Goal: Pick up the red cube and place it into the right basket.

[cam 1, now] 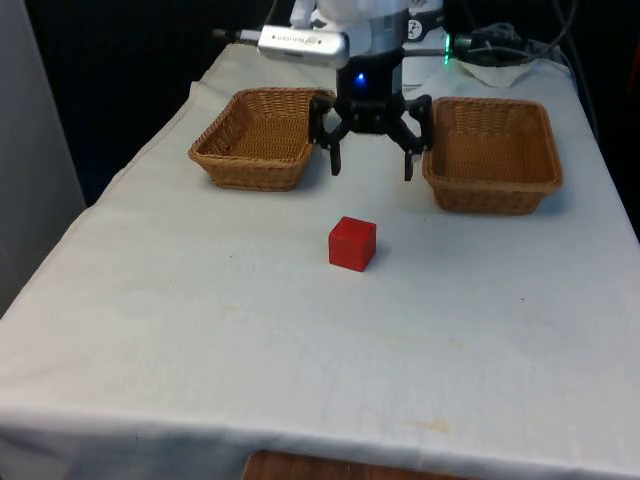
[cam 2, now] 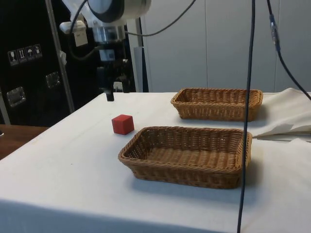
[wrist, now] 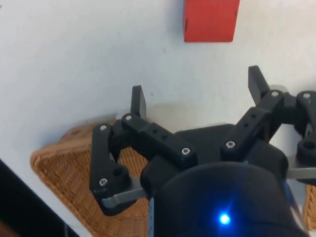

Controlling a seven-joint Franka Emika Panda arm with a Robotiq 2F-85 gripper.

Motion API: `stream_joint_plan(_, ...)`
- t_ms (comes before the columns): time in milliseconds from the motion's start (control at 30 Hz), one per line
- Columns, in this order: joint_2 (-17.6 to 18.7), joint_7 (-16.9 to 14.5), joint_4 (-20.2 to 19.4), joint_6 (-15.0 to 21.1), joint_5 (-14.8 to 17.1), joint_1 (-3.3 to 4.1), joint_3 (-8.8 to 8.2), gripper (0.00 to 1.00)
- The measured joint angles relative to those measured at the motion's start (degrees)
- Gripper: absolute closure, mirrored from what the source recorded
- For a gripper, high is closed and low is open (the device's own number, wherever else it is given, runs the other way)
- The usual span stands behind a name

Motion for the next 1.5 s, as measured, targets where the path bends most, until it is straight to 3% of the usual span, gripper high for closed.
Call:
stream_joint_plan(233, 3.44, -2.23, 0.57, 2.98, 2.23, -0.4, -0.34, 0.0)
stream_joint_plan(667, 10.03, -3.04, 4.81, 3.78, 6.99, -1.03, -0.57, 0.0)
stream_joint_plan(1500, 14.32, 3.04, 6.3, 3.95, 8.31, -1.15, -1.09, 0.0)
